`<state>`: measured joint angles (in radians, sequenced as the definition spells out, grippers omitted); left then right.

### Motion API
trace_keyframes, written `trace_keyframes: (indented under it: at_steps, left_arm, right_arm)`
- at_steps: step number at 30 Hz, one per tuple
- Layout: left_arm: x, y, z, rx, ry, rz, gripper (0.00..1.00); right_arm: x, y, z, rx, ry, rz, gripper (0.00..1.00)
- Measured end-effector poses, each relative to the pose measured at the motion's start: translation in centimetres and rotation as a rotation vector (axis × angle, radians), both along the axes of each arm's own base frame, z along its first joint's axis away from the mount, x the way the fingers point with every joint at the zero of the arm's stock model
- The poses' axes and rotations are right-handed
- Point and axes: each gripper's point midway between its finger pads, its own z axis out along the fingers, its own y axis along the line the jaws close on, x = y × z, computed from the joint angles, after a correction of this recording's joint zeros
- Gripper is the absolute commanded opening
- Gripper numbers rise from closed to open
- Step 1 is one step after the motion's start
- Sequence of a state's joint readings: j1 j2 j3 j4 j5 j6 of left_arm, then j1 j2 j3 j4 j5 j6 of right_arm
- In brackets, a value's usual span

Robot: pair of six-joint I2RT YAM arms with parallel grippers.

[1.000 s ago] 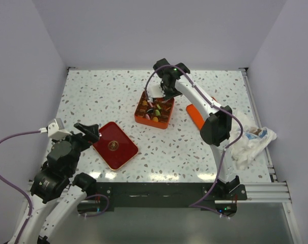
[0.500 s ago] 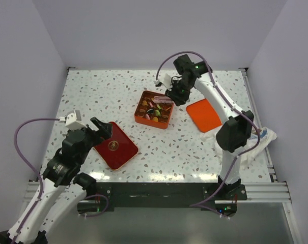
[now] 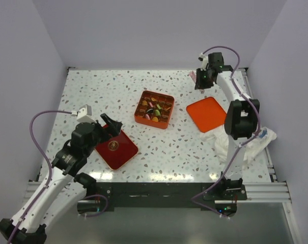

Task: Pack the cookies
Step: Place the clamp at the center of the board, then pick up the box lid from the center of the board.

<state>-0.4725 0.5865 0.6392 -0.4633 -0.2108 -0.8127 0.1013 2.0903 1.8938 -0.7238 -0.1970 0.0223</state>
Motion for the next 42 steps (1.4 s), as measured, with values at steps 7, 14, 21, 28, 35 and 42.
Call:
trace_keyframes:
  at_steps: [7, 14, 21, 28, 35, 42]
  left_arm:
    - [-0.1, -0.2, 0.3, -0.043, 0.005, 0.011, 1.0]
    - [-0.6, 0.0, 1.8, -0.119, -0.037, 0.037, 1.0]
    - [0.1, -0.4, -0.2, -0.084, 0.038, 0.039, 1.0]
    - [0.4, -0.7, 0.4, -0.101, 0.013, 0.03, 1.0]
    - [1.1, -1.9, 1.0, -0.176, -0.059, -0.003, 1.0]
    - [2.2, -3.7, -1.3, -0.143, 0.021, -0.073, 1.0]
  right_arm:
    - [7.1, -1.1, -6.3, -0.159, -0.058, 0.188, 0.48]
    - [8.7, -2.3, -6.0, -0.312, -0.147, 0.475, 0.66]
    - [9.8, -2.7, -6.8, -0.337, -0.17, 0.521, 0.67]
    - [1.7, 0.5, -4.1, -0.102, -0.084, 0.636, 0.58]
    - [-15.5, 4.2, 2.1, -0.087, -0.049, 0.593, 0.46]
    - [-16.6, 2.0, -4.4, -0.243, 0.063, 0.295, 0.47]
